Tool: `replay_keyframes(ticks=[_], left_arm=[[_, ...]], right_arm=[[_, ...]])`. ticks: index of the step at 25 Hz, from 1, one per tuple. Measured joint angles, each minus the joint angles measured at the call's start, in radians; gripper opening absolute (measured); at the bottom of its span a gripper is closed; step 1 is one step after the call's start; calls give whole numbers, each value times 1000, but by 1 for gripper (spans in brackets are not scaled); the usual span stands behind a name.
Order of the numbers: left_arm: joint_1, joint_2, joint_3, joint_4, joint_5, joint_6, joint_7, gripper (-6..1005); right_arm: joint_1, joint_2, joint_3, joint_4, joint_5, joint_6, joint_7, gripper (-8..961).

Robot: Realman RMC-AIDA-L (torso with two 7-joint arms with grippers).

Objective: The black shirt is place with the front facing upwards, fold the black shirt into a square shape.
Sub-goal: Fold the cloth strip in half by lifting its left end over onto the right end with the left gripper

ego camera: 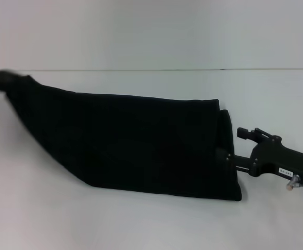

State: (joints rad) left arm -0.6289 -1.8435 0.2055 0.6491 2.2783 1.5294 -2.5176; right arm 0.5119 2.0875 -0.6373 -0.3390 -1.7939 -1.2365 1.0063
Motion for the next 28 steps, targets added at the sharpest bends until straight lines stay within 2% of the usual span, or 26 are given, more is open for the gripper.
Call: replay_keyframes(ticks=[2,6,11,13,15,16,17,20,22,24,28], left_arm=[[-55,-12,11,-1,-11,25,0,11],[-168,-55,78,1,-38,44,-2,11],[-308,-131,202,3,-75,41,-4,11],[-350,-175,254,3,-83,40,-3,10],[-362,-214,292,3,-95,38,1,10],[-362,-227,302,4,-99,36,4,10],[-356,-256,319,2,-103,32,12,10],[-318,-310,349,-37,-111,12,51,10],[-293,-324,368,-110,-138,-4,94,10],[-271,-321,379,-220,-184,-17,148,10],[-241,-319,382,-252,-206,-27,178,10]], right_arm=[[-10,0,3,2,0,3,0,945],[-27,1,11,4,1,9,1,945],[-43,3,17,6,0,13,2,945],[-48,3,18,10,1,18,2,945],[-49,3,18,15,1,24,2,944],[-49,3,19,17,1,26,2,944],[-48,3,19,18,0,28,2,944],[-43,4,18,21,-1,41,2,944],[-37,4,18,30,-1,58,2,944],[-29,5,18,40,0,76,2,944],[0,5,10,59,-3,110,3,944]])
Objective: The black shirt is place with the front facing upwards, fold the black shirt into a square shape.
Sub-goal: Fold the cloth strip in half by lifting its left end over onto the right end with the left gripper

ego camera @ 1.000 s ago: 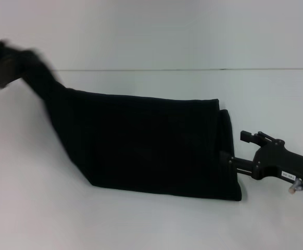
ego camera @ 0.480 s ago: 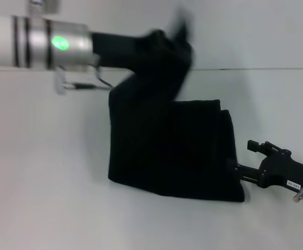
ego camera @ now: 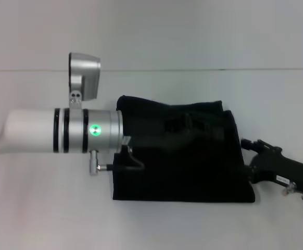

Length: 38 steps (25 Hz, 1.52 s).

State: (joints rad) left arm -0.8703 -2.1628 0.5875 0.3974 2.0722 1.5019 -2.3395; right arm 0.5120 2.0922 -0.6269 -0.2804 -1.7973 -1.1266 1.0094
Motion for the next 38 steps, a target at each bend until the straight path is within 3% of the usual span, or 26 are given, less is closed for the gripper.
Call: replay_keyframes(ticks=[13,22,28,38], left_arm=[[-3,1,3,39,-1,-10,3,10],[9,0,3,35,-1,11,22,9],[17,0,3,21,8,19,48,9],[-12,-9,63,-134,4,-201,155,9]], right_arm=[[62,6,-67,18,-3,-11,46,945],[208,8,-58,63,119,201,44,945],[261,5,-60,44,161,274,41,944],[251,0,-64,-13,162,352,34,944]])
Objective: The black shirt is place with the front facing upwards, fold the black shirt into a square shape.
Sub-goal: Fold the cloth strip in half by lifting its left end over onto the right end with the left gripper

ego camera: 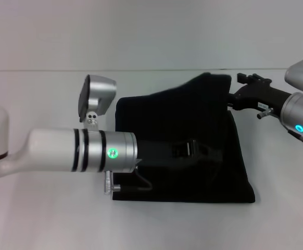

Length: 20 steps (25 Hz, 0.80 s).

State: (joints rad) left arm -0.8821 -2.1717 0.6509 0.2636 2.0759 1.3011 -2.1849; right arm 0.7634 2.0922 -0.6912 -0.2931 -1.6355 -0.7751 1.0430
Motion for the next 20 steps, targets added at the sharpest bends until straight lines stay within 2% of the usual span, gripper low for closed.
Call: replay_keyframes(ticks=[5,9,14,20], left_arm=[[-20,-1,5,-42,5,-53,26,10],[-33,-1,48,-57,8,-56,36,31],[-47,-5,80,-80,0,-60,36,65],[-49,-4,74,-78,-30,17,93,105]], right_arm=[[-1,2,6,-4,1,104,-9,944],[-11,3,29,-4,45,169,-9,945],[-40,-1,46,-6,129,159,-9,945],[-87,-3,57,-15,224,87,-9,944]])
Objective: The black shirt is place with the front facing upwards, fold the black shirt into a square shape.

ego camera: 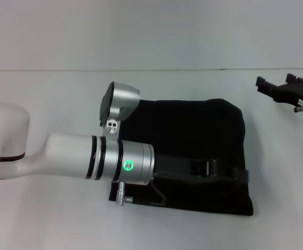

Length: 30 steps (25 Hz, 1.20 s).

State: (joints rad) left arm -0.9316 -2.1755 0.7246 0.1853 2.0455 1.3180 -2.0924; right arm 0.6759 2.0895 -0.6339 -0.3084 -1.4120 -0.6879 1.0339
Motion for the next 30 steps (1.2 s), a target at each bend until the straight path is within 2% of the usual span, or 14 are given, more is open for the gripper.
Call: replay_keyframes(ticks=[2,6,7,9,10,12,13,16,19,22,26,30], left_arm=[[1,0,-1,1,-25,41,31,119],[29,8,-3,19,-114,188,142,301],[38,9,-4,35,-132,234,169,347],[64,10,-4,90,-157,328,200,414],[64,10,-4,90,-157,328,200,448],[120,14,-8,181,-178,423,215,515],[138,18,-11,197,-184,427,216,549],[195,42,-37,221,-208,407,214,790],[239,76,-77,209,-216,357,204,836],[274,102,-100,200,-217,279,171,882],[317,113,-124,198,-219,186,134,944],[334,117,-132,198,-218,129,111,948]], right_arm=[[-14,-1,6,0,23,-38,0,944],[-46,-2,22,0,38,-163,9,944],[-61,-4,19,0,33,-243,8,944],[-68,-5,14,0,21,-290,6,945],[-74,-7,9,-1,8,-332,3,945],[-85,-11,-9,-6,-44,-428,-5,945],[-88,-13,-18,-9,-72,-464,-10,945],[-90,-14,-62,-11,-184,-548,-46,945],[-89,-7,-86,-10,-260,-538,-57,945],[-106,-4,-88,10,-300,-490,-60,945],[-131,-4,-90,14,-308,-448,-62,945],[-142,-4,-91,15,-327,-365,-58,944]])
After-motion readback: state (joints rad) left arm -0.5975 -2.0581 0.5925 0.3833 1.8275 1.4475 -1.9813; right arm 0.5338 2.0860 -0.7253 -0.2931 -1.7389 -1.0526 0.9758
